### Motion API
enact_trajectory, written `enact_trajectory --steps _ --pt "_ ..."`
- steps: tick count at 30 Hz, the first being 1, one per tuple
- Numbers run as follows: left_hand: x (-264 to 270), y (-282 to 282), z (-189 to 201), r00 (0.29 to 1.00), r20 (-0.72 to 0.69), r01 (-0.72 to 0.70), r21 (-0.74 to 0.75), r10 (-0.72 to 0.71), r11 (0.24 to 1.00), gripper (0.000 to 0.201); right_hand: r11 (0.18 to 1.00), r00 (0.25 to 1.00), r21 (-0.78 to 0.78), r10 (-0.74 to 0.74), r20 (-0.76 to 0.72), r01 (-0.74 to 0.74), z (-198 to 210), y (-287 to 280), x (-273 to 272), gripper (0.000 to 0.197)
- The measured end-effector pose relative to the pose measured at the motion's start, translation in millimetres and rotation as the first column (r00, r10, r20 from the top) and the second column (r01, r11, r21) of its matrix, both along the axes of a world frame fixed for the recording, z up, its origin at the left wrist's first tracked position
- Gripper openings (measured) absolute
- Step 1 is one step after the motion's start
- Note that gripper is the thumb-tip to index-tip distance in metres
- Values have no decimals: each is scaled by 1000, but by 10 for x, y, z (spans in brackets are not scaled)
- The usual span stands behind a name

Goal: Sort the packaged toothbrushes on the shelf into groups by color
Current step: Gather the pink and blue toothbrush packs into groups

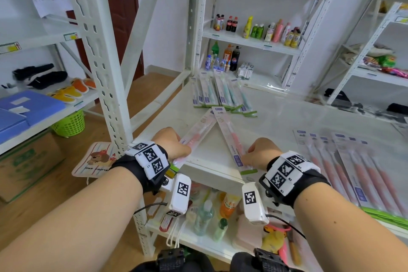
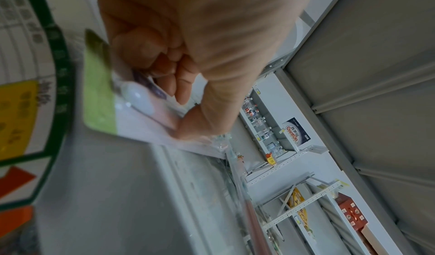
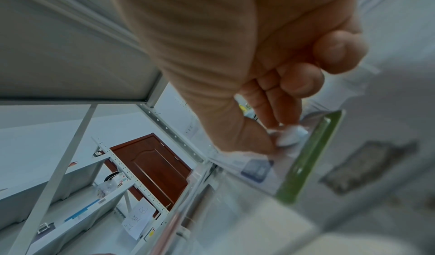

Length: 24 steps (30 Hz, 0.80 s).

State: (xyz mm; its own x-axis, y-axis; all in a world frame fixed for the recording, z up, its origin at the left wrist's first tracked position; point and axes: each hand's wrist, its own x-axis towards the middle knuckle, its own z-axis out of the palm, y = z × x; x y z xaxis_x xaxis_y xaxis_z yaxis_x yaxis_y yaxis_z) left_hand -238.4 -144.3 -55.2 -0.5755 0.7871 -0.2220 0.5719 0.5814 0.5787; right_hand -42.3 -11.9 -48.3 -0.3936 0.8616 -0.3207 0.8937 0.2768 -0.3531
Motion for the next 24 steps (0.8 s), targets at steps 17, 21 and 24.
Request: enact_trajectory --steps 17,21,24 --pt "76 41 111 993 98 43 146 -58 988 20 986 924 35 -141 -356 164 89 -19 364 23" --pt "264 249 181 941 313 35 284 -127 958 12 973 848 0 -202 -491 232 158 42 654 24" --pt "540 453 182 822 548 -86 388 -155 918 10 960 822 -7 -243 -515 279 237 85 938 24"
